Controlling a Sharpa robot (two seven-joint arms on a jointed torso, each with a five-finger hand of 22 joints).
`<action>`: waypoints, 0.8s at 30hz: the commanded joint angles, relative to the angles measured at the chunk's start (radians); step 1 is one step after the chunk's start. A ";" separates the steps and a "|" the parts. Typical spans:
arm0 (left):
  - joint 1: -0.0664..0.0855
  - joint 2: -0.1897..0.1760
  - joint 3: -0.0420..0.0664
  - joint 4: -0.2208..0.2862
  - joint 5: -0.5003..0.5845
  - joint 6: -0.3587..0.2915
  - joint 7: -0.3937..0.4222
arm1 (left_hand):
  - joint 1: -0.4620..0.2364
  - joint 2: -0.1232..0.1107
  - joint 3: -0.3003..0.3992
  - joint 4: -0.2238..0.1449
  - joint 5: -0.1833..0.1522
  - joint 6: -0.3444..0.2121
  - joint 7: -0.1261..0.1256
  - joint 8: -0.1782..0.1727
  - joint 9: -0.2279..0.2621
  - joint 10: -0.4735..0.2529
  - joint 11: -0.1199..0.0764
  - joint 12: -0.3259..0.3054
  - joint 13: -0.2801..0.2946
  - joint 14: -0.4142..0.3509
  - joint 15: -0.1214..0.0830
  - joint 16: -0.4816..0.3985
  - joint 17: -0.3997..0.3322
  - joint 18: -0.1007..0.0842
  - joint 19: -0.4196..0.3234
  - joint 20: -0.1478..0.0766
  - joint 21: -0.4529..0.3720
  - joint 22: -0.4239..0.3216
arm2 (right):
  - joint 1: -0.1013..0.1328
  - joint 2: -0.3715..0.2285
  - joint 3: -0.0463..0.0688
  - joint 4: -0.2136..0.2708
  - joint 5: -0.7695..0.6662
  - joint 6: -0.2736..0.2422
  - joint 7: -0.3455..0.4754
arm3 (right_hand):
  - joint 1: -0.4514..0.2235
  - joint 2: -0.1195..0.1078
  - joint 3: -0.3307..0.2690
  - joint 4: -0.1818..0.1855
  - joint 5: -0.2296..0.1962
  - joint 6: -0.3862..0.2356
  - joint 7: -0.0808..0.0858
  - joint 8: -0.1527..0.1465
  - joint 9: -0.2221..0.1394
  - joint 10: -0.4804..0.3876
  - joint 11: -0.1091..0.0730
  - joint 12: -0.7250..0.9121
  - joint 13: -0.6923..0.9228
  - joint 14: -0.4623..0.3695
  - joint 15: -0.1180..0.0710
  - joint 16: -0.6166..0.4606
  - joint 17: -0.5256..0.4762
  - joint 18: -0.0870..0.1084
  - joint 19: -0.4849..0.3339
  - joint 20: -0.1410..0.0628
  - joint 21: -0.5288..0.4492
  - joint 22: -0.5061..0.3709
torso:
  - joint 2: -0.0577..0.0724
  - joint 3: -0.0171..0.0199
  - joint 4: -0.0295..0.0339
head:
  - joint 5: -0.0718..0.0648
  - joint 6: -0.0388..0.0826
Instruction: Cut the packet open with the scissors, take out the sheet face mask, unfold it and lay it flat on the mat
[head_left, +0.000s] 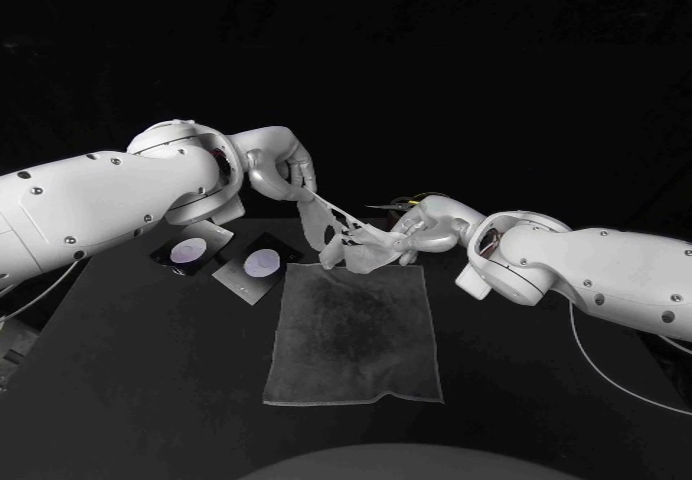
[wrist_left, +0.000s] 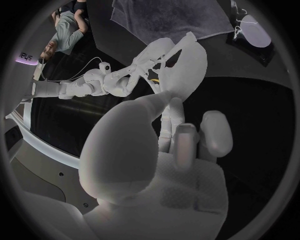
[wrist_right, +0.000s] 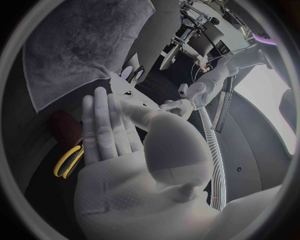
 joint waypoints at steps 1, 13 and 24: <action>0.002 0.003 0.002 0.001 0.004 0.019 -0.012 | -0.003 0.010 0.005 0.002 0.005 0.007 -0.003 0.003 0.002 0.003 -0.001 0.000 -0.001 0.052 0.002 0.000 0.116 -0.013 -0.002 0.001 -0.001 0.001 | -0.011 0.002 -0.001 -0.006 0.017 -0.004 0.006 | -0.019 -0.028 -0.030 0.003 0.002 -0.005 0.005 -0.004 0.003 0.030 -0.043 0.007 0.001 -0.007 0.000 -0.008 0.001 0.028 -0.004 0.014 -0.008 -0.001 | 0.000 -0.0003 0.0003 | 0.003 0.000; 0.002 0.012 0.001 0.008 0.010 0.035 -0.018 | -0.003 0.010 0.006 0.001 0.005 0.007 -0.003 0.003 0.002 0.004 -0.001 0.000 -0.001 0.052 0.002 0.000 0.115 -0.013 -0.003 0.001 -0.001 0.000 | -0.027 0.015 -0.001 -0.015 0.037 0.000 0.043 | -0.117 -0.161 -0.262 0.089 0.008 -0.174 0.071 -0.056 -0.017 -0.171 0.030 0.012 0.003 -0.200 0.081 -0.058 -0.028 0.040 -0.020 0.111 -0.325 -0.250 | 0.000 -0.0006 0.0000 | 0.003 -0.004; 0.003 0.018 -0.002 0.017 0.010 0.066 -0.029 | -0.004 0.009 0.008 0.000 0.005 0.007 -0.003 0.003 0.003 0.004 -0.001 -0.001 -0.001 0.052 0.001 0.000 0.115 -0.013 -0.002 0.001 0.000 0.002 | -0.031 0.011 -0.001 -0.033 -0.025 0.023 0.006 | -0.091 -0.141 -0.562 0.121 0.013 -0.276 0.101 -0.053 -0.030 -0.283 0.061 0.020 0.004 -0.337 0.114 -0.012 -0.045 0.028 0.017 0.128 -0.483 -0.394 | 0.000 -0.0010 0.0003 | 0.005 -0.004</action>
